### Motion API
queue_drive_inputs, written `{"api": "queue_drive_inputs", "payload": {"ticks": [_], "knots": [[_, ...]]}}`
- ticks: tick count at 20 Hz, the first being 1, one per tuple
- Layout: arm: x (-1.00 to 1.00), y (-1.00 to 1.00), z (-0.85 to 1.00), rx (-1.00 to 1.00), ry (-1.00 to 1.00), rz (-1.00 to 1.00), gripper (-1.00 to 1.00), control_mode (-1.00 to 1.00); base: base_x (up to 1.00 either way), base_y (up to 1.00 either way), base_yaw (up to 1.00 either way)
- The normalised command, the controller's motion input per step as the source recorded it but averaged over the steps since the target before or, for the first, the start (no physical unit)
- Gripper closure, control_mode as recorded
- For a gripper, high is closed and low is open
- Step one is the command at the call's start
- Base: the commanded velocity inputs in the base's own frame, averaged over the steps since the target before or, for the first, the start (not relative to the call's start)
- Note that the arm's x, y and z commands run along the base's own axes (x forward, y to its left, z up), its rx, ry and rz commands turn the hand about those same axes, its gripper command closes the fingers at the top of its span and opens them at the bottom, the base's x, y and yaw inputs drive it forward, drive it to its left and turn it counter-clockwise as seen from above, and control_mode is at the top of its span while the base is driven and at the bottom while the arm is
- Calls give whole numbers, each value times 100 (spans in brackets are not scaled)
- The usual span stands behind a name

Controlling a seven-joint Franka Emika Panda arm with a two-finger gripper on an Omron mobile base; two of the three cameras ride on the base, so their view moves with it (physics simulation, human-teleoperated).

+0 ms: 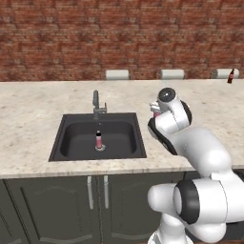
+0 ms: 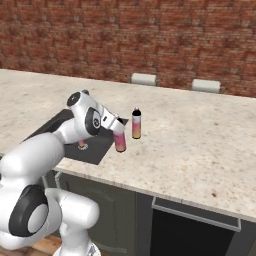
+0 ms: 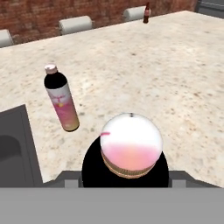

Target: Place the large bottle from the dining counter next to the other large bottle outside the sink, and place the small bottle from the dining counter next to the other small bottle inside the sink.

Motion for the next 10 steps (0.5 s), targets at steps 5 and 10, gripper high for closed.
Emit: {"api": "queue_drive_inputs", "payload": {"ticks": [5,10], "knots": [[7,0,-11,0,2,-1,100,-100,0,0,0],[5,-1,-11,0,3,-1,100,-100,0,0,0]]}}
